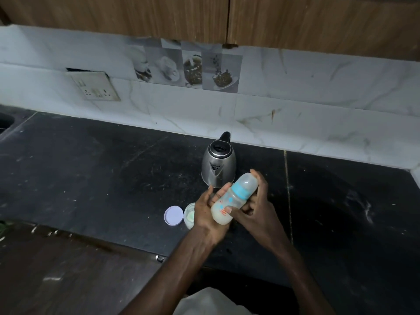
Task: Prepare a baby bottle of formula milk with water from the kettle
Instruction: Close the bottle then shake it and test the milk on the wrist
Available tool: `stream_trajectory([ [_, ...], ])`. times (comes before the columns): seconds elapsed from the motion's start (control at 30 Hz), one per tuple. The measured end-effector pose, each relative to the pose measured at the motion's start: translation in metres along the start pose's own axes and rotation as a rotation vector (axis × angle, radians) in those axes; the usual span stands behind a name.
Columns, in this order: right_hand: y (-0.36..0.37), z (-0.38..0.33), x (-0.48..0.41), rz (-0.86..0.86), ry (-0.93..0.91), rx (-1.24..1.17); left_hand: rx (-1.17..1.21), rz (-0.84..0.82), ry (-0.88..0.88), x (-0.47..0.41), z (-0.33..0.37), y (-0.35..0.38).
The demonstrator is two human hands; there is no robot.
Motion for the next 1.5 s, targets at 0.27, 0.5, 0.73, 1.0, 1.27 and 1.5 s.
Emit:
stream_trajectory([
  [0.27, -0.028, -0.039, 0.006, 0.289, -0.107, -0.142, -0.084, 0.0, -0.024, 0.017, -0.002, -0.005],
  [0.5, 0.03, -0.018, 0.015, 0.22, 0.095, -0.044, 0.04, 0.048, -0.103, 0.005, 0.008, -0.008],
  [0.73, 0.027, -0.007, 0.026, 0.415, 0.107, -0.151, -0.021, -0.092, -0.198, 0.003, -0.009, -0.001],
  [1.0, -0.003, -0.035, 0.049, 0.929, 0.065, -0.298, -0.121, -0.104, -0.237, 0.003, -0.009, -0.015],
  [1.27, 0.044, -0.037, 0.04, 0.476, 0.148, -0.173, -0.059, -0.203, -0.235, 0.009, 0.015, -0.009],
  [1.5, 0.024, -0.049, 0.039, 0.864, 0.045, -0.377, -0.098, -0.201, -0.152, 0.002, 0.029, -0.004],
])
Point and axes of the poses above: each hand's wrist, its own x-axis away from the middle knuckle, its own y-axis out of the palm, z = x × y, the point moved 5 cm from there along -x, towards the middle knuckle, and after that the axes turned 5 degrees about y, right-handed, at the moved point
